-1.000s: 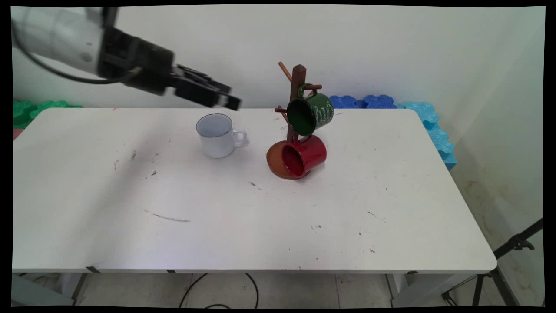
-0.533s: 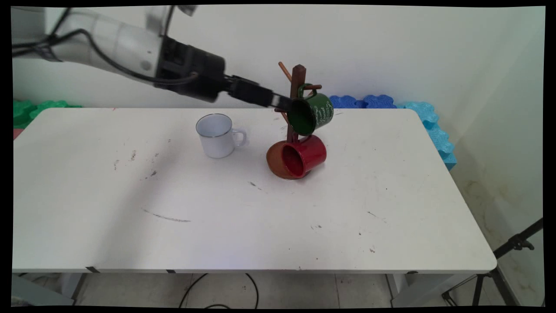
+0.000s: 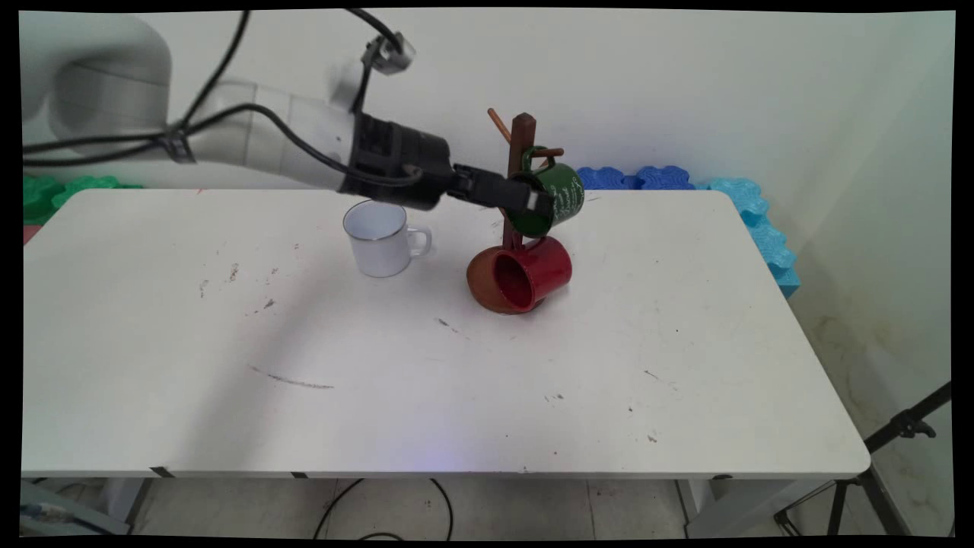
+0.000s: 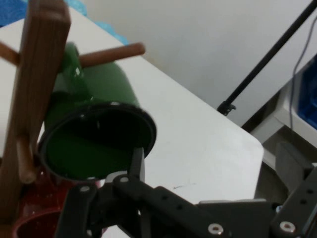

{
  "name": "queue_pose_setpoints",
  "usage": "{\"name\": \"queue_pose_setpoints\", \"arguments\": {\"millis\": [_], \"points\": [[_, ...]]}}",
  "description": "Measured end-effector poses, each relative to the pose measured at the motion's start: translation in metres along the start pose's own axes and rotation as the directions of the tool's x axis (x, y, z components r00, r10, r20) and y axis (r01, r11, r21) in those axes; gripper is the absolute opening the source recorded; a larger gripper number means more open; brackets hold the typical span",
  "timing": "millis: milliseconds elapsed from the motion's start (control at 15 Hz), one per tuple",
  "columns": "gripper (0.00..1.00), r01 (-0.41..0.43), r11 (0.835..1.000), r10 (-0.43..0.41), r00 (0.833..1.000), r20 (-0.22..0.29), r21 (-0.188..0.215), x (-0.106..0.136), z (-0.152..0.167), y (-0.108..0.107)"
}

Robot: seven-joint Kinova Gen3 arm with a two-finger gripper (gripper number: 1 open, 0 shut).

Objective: Pick up the green mug from the rack

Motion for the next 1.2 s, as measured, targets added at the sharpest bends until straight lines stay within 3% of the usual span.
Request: {"name": "queue_pose_setpoints", "arguments": {"millis": [400, 1200], "points": [[1.0, 0.039, 0.998, -0.038, 0.999, -0.029, 0.051, -0.024, 0.028, 0.0], [1.0, 0.055, 0.995, -0.043, 0.989, -0.139, 0.085, -0.038, 0.075, 0.0]]}}
